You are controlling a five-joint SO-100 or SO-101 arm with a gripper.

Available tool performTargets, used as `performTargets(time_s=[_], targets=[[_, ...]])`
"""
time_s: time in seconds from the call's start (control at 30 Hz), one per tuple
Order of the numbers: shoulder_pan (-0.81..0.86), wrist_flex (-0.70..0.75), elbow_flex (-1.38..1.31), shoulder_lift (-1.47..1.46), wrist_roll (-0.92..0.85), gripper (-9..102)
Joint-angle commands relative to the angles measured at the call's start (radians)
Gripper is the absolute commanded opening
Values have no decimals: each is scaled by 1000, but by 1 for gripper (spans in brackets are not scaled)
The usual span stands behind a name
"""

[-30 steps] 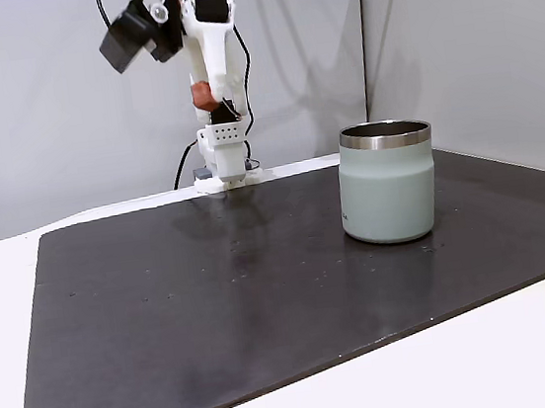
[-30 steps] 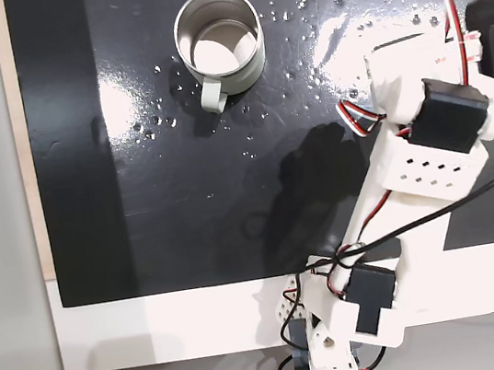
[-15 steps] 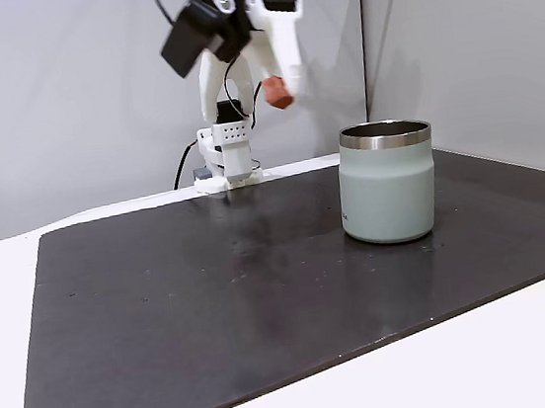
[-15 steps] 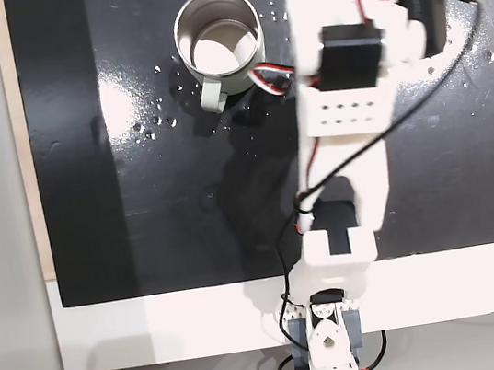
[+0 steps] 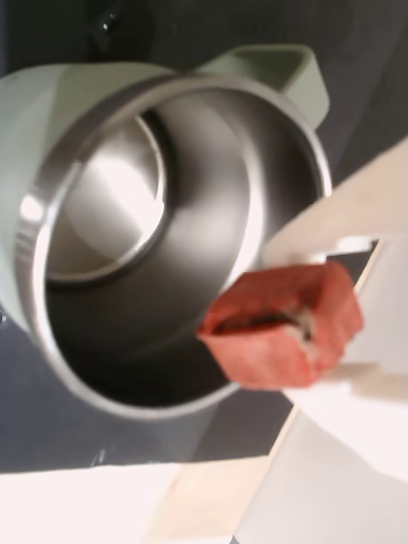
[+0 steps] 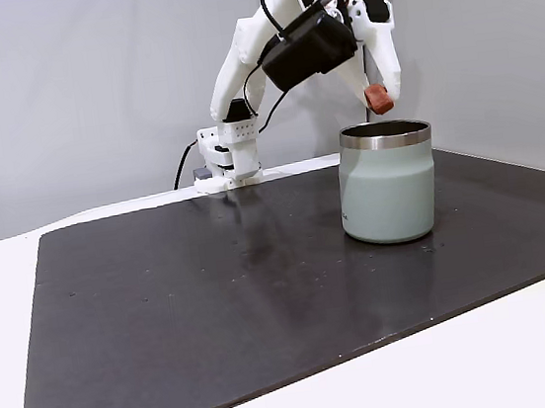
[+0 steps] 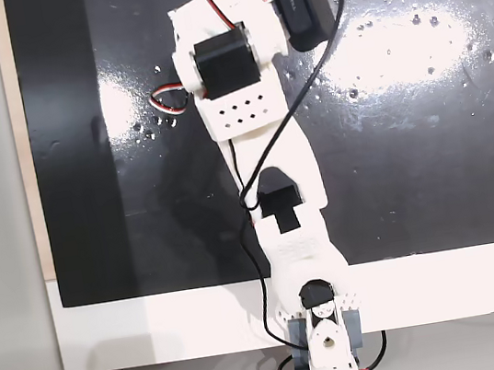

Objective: Grasp a cube and put it in the cup.

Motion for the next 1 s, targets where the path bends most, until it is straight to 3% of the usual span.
performTargets(time_s=[0.0, 0.2, 0.37, 0.97], targets=[[-6, -14, -57, 14, -5, 2], [11, -6, -63, 9, -6, 3], [5, 8, -69, 6, 3, 23], [-2, 28, -54, 40, 0, 24]])
